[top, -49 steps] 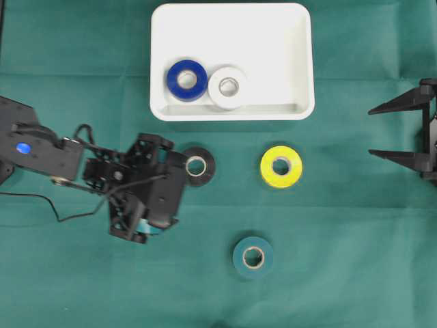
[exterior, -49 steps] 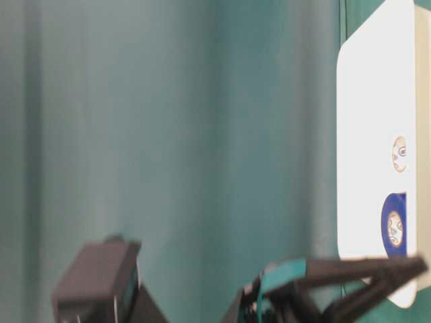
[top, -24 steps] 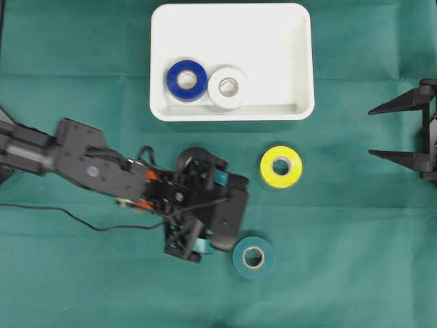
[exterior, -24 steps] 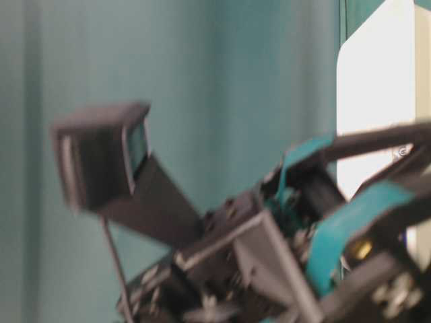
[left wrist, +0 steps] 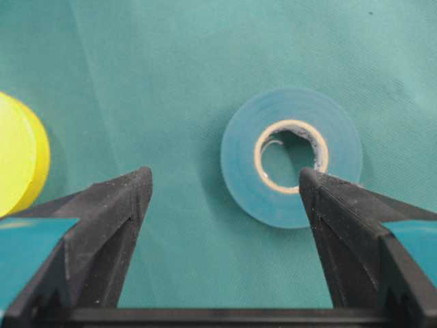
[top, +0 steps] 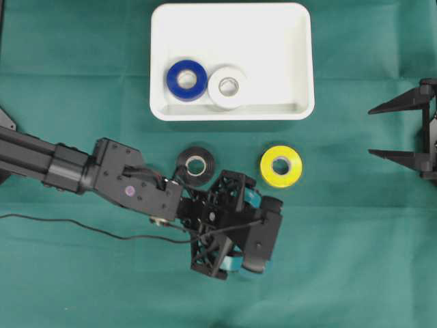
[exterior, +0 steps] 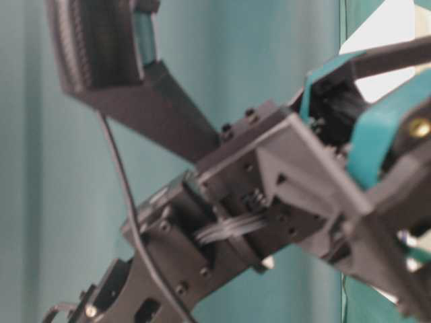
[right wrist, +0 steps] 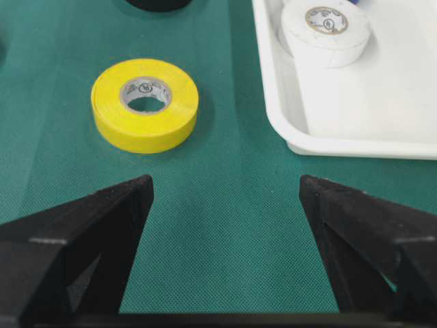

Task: Put the tape into the white case with the left arm.
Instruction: 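Reach the left gripper down to the teal tape roll and grip it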

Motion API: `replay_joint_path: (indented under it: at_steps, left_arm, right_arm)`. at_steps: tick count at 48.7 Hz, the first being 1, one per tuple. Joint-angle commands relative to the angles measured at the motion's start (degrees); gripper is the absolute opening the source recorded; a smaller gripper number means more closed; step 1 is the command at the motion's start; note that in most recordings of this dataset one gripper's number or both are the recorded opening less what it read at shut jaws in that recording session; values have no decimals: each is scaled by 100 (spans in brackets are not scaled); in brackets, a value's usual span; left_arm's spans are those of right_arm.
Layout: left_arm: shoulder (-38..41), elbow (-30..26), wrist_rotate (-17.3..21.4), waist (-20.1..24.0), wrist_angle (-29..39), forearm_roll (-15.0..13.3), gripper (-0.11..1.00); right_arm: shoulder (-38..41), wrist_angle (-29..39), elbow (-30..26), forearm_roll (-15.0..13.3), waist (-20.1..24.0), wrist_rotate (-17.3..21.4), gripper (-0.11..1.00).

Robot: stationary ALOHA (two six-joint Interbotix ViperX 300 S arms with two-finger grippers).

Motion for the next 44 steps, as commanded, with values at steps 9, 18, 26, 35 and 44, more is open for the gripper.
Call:
replay_joint_path:
  at_steps: [9,18,26,35,44]
  left_arm:
    - [141,-352,0,-35,26,-9,86]
    - [334,-413,0,-35,-9,-9,86]
    - [501,-492,0,-35,-26,0,86]
    - [738,-624,0,-35,-114,0,86]
    - [914,-721,9,0,-114,18,86]
  right_arm:
    - [53,-53,-53,-9,-9,0,62]
    - [53,-53,-53,0,-9,0,62]
    - [53,-53,-53,-9,-9,0,62]
    - [53,-62,-53,-9,-9,0,62]
    - [53,-62,-53,-9,-9,0,62]
